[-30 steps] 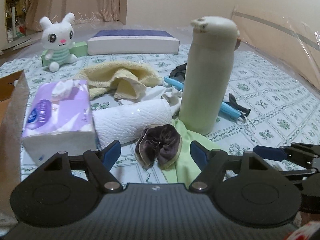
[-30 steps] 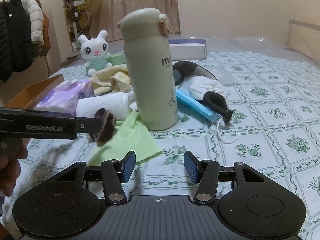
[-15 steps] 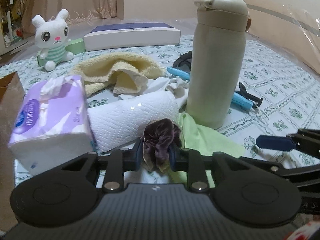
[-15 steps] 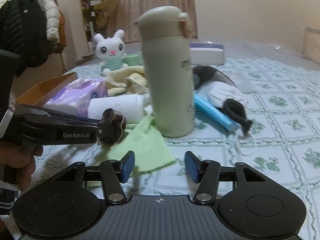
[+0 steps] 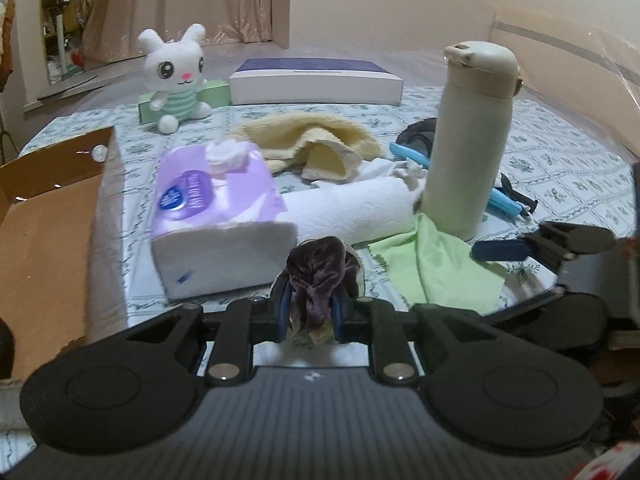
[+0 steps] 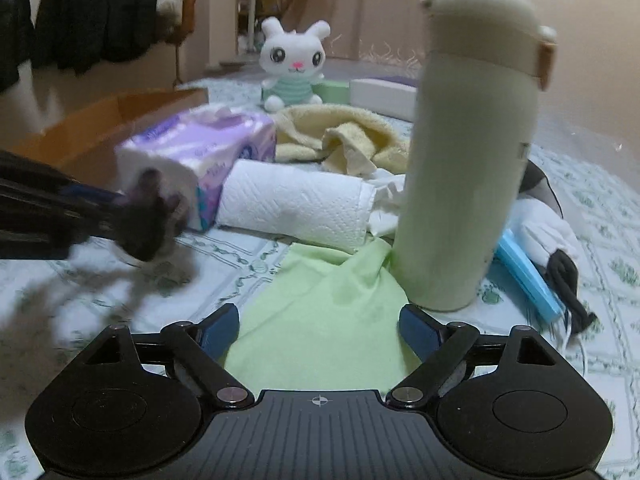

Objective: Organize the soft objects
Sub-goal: 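Grasp the light green cloth with the right tool while the left tool holds the scrunchie, then carry scrunchie and green cloth into the cardboard box and open both tools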

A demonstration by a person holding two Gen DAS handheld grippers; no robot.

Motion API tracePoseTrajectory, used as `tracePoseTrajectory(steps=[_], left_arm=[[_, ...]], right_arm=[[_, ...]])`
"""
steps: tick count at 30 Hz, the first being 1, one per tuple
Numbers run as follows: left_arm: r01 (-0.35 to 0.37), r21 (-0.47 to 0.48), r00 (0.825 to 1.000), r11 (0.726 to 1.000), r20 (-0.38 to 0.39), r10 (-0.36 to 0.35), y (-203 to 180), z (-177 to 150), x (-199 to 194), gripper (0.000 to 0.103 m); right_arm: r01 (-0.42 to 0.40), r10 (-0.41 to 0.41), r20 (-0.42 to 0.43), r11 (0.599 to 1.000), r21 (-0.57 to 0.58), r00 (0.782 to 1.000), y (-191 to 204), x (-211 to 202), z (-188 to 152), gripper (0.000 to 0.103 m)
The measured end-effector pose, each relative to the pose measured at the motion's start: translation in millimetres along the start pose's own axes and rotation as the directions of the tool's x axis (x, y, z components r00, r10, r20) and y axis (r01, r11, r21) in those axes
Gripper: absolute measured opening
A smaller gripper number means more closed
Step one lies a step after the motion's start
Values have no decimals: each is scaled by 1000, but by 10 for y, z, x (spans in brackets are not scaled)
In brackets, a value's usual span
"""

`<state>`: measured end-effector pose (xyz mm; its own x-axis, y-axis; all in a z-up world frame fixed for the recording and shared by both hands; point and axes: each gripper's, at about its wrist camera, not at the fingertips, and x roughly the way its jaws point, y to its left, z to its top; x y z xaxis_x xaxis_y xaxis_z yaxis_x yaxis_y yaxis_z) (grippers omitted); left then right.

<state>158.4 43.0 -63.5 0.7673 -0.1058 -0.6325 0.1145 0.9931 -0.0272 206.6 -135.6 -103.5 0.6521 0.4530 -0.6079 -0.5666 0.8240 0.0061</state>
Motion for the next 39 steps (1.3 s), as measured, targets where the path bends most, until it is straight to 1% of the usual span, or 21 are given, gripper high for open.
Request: tracePoseTrajectory(steps=[3,5,6,7,8,10,12,18,23,28,32,39], left_arm=[[6,-6,1000,1000,2,-6,25,-20,-22,18],[12,-9,1000,1000,2,-12,28,-37,-18,18],[17,-11,1000,1000,0,-17,30,-46,-10,18],[20,-14,1000,1000,-3,-20,28,-59,0,18],[23,-18,1000,1000,-5,-23,29,-70,3,18],[29,-27,1000,999,-5,-29,24,-91,-12,18],[33,-28,999,999,-7,-33,6,-114,-37,18],[40,-35,999,999,-20,-41,-43,-201,-144,18],[40,-33,999,999,-21,-41,-76,-257,-270,18],[42,-30,999,999,-13,-43,-125,-296,-418,18],[37,-27,999,999,2,-37,-153,-295,-553,18],[11,-29,1000,1000,28,-10,-134,-282,-793,18]], right_arm=[[3,-2,-12,998,65,1000,-27,103,34,86],[8,-7,-7,997,73,1000,-23,115,49,78],[7,-7,-1,997,71,1000,-9,111,50,64],[10,-10,2,998,68,1000,1,107,53,54],[16,-16,1,998,64,1000,6,101,62,50],[15,-15,-3,998,64,1000,8,79,71,17],[29,-28,-14,998,59,1000,14,43,69,5],[34,-33,-11,996,78,999,34,-220,-21,3],[56,-56,-5,992,114,998,63,-568,-170,3],[68,-69,0,988,137,998,73,-886,-233,3],[58,-63,22,985,162,998,77,-1139,-246,3],[33,-45,69,986,161,997,197,-1376,-130,3]])
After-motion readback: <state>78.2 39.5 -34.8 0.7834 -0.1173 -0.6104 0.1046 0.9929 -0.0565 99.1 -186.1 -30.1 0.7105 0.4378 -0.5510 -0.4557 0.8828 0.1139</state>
